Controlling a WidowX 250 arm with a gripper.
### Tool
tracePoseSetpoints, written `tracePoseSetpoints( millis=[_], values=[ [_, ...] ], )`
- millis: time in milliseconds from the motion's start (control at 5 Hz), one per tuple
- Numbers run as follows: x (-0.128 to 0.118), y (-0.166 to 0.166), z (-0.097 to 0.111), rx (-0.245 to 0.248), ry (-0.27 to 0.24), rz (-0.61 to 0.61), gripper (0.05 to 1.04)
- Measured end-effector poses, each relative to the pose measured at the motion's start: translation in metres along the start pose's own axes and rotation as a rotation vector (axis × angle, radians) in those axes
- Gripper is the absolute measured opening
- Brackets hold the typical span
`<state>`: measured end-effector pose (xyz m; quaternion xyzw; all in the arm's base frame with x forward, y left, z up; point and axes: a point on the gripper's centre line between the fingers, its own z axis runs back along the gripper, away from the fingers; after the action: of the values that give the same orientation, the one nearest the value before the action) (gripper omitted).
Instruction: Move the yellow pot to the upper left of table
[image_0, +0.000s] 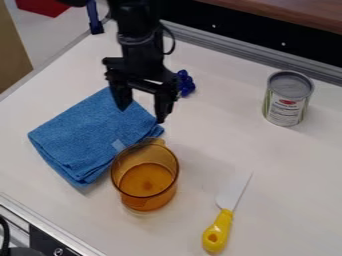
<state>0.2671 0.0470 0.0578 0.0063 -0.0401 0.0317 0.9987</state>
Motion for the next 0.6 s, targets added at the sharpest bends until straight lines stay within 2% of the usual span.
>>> tracePoseSetpoints(
  millis=[200, 400, 600],
  values=[
    [-0.023, 0.001, -0.006, -0.010, 0.054, -0.034, 0.999],
    [-0.048, -0.001, -0.018, -0.055, 0.086, -0.117, 0.999],
    [-0.072, -0.006, -0.033, -0.053, 0.087, -0.223, 0.999]
  ],
)
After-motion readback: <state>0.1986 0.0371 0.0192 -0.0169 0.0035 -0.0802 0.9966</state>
